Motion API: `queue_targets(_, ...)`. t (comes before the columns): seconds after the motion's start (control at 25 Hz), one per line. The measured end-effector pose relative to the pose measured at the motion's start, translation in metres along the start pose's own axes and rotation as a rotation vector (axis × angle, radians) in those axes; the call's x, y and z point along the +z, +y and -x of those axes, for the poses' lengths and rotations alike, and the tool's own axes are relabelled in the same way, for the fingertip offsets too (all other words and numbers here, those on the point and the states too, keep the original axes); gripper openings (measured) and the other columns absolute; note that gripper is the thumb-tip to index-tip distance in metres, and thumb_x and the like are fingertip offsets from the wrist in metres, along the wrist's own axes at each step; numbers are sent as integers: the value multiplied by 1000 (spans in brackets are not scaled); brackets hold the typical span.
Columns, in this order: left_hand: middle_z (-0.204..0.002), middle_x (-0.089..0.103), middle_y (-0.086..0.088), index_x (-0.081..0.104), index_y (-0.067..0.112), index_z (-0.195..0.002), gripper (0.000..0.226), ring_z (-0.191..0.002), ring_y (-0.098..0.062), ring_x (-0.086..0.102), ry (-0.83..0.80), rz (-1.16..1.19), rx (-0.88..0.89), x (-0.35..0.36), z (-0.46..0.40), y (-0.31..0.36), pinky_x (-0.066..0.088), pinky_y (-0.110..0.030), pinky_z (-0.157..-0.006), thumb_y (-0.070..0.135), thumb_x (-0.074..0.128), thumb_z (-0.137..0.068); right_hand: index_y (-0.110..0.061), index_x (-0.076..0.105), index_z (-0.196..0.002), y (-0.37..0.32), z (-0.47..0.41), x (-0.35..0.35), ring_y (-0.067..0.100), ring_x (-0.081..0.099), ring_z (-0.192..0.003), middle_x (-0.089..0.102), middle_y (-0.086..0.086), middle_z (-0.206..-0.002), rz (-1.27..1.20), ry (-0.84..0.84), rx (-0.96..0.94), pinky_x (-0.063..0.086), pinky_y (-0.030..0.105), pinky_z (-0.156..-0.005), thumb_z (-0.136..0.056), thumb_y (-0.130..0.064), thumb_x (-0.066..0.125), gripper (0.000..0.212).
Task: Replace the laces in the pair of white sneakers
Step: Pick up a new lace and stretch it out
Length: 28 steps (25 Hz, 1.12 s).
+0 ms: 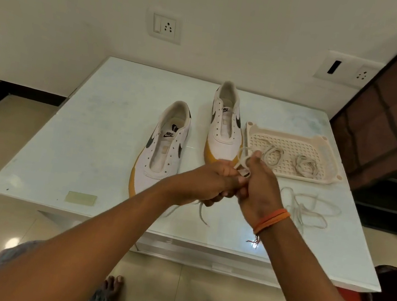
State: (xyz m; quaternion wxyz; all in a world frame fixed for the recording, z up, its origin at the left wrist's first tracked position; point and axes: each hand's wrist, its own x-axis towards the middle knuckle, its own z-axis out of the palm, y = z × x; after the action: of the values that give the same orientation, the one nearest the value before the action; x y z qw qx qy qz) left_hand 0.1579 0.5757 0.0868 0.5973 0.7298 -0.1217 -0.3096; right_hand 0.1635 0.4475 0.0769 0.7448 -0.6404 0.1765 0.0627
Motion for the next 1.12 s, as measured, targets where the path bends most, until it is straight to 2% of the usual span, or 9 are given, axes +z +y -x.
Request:
queue_targets(0.12, -50, 43, 5, 56, 8, -73, 31, -46, -11, 29, -32, -42, -31, 4, 1, -1, 27, -22, -45, 4, 39, -99, -17, 48, -87, 13, 10, 11, 10, 54, -69, 56, 0, -79, 414, 51, -276, 46, 21, -59, -102, -34, 40, 24)
queue_targets(0.24, -46, 46, 4, 59, 4, -75, 34, -46, -11, 32, -55, -28, -94, 1, 2, 1, 30, -22, -45, -13, 34, -91, -14, 43, -84, 6, 19, 10, 2, 46, -55, 45, -10, -64, 731, 85, -594, 35, 11, -51, -103, -24, 41, 22)
queue_targets(0.36, -52, 51, 0, 64, -2, -84, 25, -45, -10, 31, -78, -24, -152, -5, 2, 2, 28, -22, -47, -7, 41, -93, -16, 41, -81, 3, 16, 2, 12, 44, -53, 43, -6, -57, 1032, 67, -713, 30, 26, -49, -103, -32, 37, 27)
queue_targets(0.48, -59, 51, -2, 70, -1, -91, 24, -48, -10, 31, -63, -17, -161, -16, 1, 0, 27, -23, -49, 18, 57, -96, -17, 46, -83, 0, 8, -7, 22, 47, -58, 48, -2, -60, 1204, 86, -743, 30, 31, -54, -103, -36, 36, 29)
queue_targets(0.68, -67, 48, 5, 73, 9, -102, 32, -53, -8, 33, -32, -124, -145, -45, 5, -5, 29, -20, -51, 35, 55, -98, -5, 57, -58, -28, -23, -49, 21, 39, -52, 45, 4, -50, 901, 180, -646, 28, 33, -56, -90, -29, 60, 39)
queue_targets(0.84, -67, 44, 4, 68, 9, -96, 30, -52, -8, 31, 73, 16, -130, -41, 3, -8, 28, -20, -49, 31, 48, -101, -1, 57, -64, -23, -28, -67, 28, 47, -56, 53, 14, -57, 707, 316, -525, 40, 37, -61, -98, -23, 53, 40)
queue_targets(0.92, -66, 41, 3, 62, 8, -95, 28, -51, -7, 29, 138, 265, -26, -22, -4, -4, 27, -20, -48, 26, 43, -104, -3, 66, -79, -11, -15, -36, 32, 56, -67, 62, 16, -71, 525, 164, -296, 45, 38, -64, -102, -30, 45, 41)
queue_targets(1.04, -65, 43, 1, 62, 8, -94, 27, -53, -7, 37, 235, 538, 86, 1, -12, 1, 34, -19, -50, 19, 40, -104, -22, 57, -71, 8, 10, 7, 17, 48, -65, 53, -1, -63, 101, -152, 157, 45, 33, -62, -95, -64, 30, 56)
queue_targets(1.12, -69, 49, -1, 64, 7, -98, 25, -57, -8, 45, 328, 555, 130, -1, -13, 1, 42, -20, -55, 12, 41, -103, -21, 66, -84, 20, 14, 17, 26, 56, -86, 66, 8, -86, -108, -325, 329, 53, 45, -78, -82, -83, 25, 74)
